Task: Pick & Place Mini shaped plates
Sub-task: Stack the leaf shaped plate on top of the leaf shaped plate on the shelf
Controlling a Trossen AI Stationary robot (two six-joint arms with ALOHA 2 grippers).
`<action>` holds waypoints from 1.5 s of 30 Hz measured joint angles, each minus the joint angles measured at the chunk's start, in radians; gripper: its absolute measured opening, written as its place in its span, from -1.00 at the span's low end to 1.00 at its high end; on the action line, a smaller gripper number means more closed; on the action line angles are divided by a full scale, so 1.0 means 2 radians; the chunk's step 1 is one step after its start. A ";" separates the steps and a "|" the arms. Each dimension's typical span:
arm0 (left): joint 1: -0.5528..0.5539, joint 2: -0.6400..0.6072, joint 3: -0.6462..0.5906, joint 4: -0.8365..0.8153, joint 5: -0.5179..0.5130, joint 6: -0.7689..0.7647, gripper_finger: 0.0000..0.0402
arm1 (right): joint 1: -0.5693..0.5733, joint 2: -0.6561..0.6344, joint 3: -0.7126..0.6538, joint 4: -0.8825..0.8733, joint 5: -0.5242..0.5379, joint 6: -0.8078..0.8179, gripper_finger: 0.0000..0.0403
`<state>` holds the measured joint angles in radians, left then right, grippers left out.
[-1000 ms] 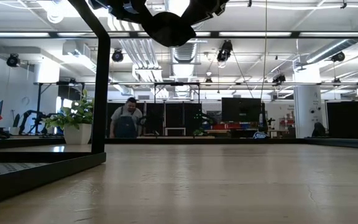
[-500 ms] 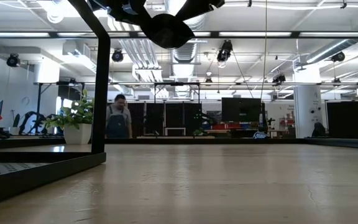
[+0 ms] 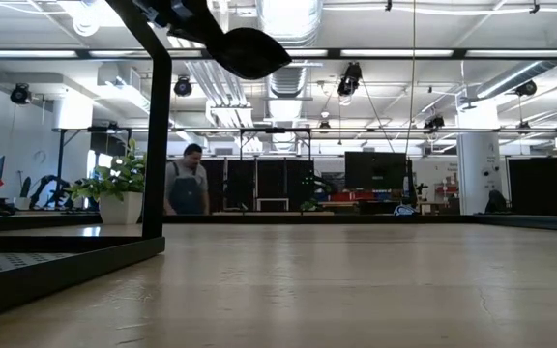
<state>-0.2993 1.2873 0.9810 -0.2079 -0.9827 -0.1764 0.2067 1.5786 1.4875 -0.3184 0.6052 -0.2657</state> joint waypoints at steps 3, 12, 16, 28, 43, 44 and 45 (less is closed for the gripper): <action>-0.006 -0.020 0.000 -0.050 0.001 -0.036 -1.00 | 0.008 -0.001 0.008 -0.008 0.000 0.000 -0.20; -0.040 -0.089 -0.001 -0.188 0.014 -0.152 -1.00 | 0.032 -0.001 0.017 -0.014 0.000 0.002 -0.20; -0.054 -0.115 -0.001 -0.247 0.050 -0.208 -1.00 | 0.042 -0.001 0.017 -0.014 0.000 0.002 -0.20; -0.087 -0.150 -0.002 -0.362 0.240 -0.376 -1.00 | 0.047 -0.001 0.017 -0.014 -0.001 0.002 -0.20; -0.154 -0.150 -0.003 -0.390 0.244 -0.454 -1.00 | 0.047 -0.002 0.020 -0.013 -0.001 0.002 -0.20; -0.154 -0.150 -0.003 -0.391 0.243 -0.458 -1.00 | 0.047 -0.002 0.020 -0.013 -0.001 0.002 -0.20; -0.154 -0.150 -0.004 -0.391 0.243 -0.461 -1.00 | 0.047 -0.002 0.020 -0.012 -0.001 0.002 -0.20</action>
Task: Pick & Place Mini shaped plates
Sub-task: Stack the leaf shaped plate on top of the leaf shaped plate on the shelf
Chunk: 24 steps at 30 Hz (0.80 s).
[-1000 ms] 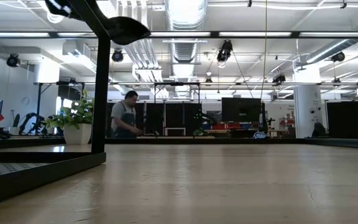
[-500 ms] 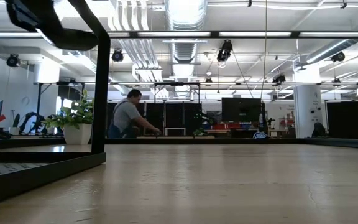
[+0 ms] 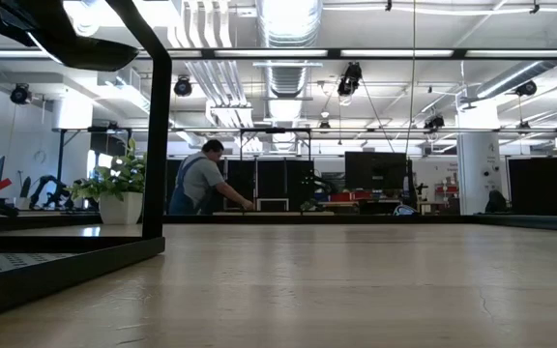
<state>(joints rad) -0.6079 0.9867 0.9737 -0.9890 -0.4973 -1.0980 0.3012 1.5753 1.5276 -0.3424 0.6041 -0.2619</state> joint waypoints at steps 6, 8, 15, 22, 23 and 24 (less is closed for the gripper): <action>-0.004 0.001 -0.015 0.001 0.008 -0.046 -1.00 | 0.000 0.000 0.000 0.001 0.000 0.000 -0.20; -0.006 0.004 -0.022 0.000 0.019 -0.070 -1.00 | 0.000 -0.001 0.000 0.001 0.000 0.003 -0.20; -0.031 0.016 -0.037 0.018 0.085 -0.155 -1.00 | 0.000 -0.001 0.000 0.001 0.000 0.012 -0.20; -0.079 0.041 -0.067 0.106 0.089 -0.244 -1.00 | 0.000 -0.001 0.000 0.000 0.000 0.009 -0.20; -0.088 0.046 -0.069 0.119 0.084 -0.254 -1.00 | 0.000 -0.001 0.000 0.000 0.000 0.009 -0.20; -0.096 0.051 -0.070 0.130 0.080 -0.266 -1.00 | 0.000 -0.002 0.000 -0.001 0.000 0.008 -0.20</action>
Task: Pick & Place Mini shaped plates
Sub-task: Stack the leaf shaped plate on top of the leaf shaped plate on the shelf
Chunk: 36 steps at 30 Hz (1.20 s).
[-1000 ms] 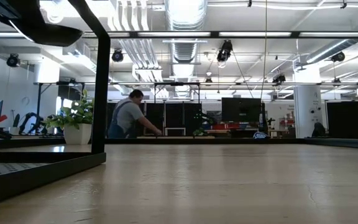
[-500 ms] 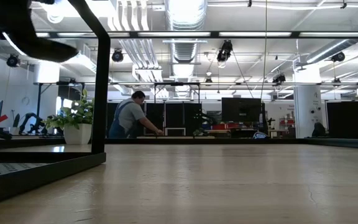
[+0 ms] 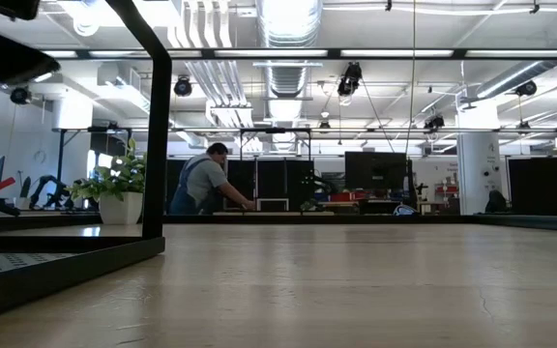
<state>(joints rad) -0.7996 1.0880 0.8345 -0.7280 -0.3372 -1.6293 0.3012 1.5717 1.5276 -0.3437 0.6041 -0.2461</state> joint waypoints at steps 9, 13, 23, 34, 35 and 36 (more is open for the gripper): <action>-0.079 0.060 -0.003 0.041 -0.043 -0.169 -1.00 | 0.000 -0.006 0.000 -0.003 0.000 -0.023 -0.20; -0.099 0.094 -0.003 0.071 -0.068 -0.229 -1.00 | 0.000 -0.008 0.000 -0.002 0.000 -0.023 -0.20; -0.110 0.178 -0.002 0.207 -0.063 -0.243 -1.00 | 0.000 -0.008 0.000 0.004 0.000 -0.006 -0.20; -0.113 0.190 -0.002 0.205 -0.034 -0.245 -1.00 | 0.000 -0.010 0.000 0.013 0.000 -0.004 -0.20; -0.112 0.189 -0.002 0.206 -0.035 -0.242 -1.00 | 0.000 -0.010 0.000 0.014 0.000 -0.004 -0.20; -0.112 0.188 -0.002 0.205 -0.039 -0.238 -1.00 | 0.000 -0.011 0.000 0.015 0.000 -0.004 -0.20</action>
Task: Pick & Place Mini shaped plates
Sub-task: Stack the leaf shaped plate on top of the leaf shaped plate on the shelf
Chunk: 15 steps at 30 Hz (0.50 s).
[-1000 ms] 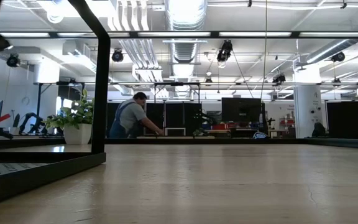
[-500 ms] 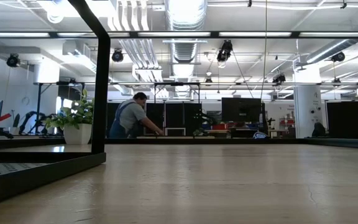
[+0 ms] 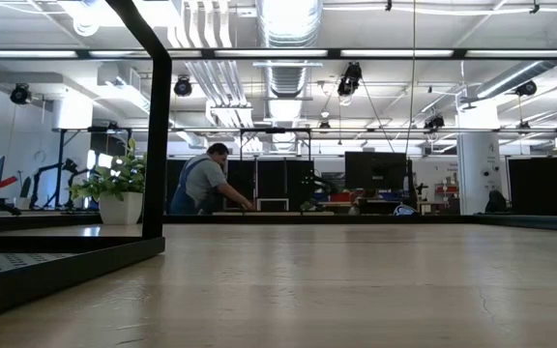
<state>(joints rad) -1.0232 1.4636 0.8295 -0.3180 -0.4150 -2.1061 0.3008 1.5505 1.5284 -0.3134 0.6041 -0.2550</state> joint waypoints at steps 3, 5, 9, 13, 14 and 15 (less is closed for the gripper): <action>0.000 -0.001 0.000 -0.003 -0.011 0.004 -1.00 | 0.000 -0.001 0.000 0.001 0.000 -0.002 -0.20; 0.000 -0.001 0.000 -0.004 -0.017 -0.009 -1.00 | 0.000 -0.002 0.000 0.001 0.000 -0.002 -0.20; 0.002 0.005 0.000 -0.004 -0.026 -0.029 -1.00 | 0.000 -0.002 0.000 0.001 0.000 -0.003 -0.20; 0.006 0.008 0.000 -0.002 -0.025 -0.029 -1.00 | 0.000 -0.002 0.000 0.001 0.000 -0.003 -0.20; 0.006 0.008 0.000 0.000 -0.025 -0.025 -1.00 | 0.000 -0.002 0.000 0.001 0.000 -0.003 -0.20; 0.006 0.008 0.000 0.002 -0.025 -0.021 -1.00 | 0.000 -0.002 0.000 0.001 0.000 -0.003 -0.20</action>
<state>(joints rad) -1.0107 1.4792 0.8295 -0.3138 -0.4656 -2.1490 0.3008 1.5455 1.5284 -0.3111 0.6041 -0.2615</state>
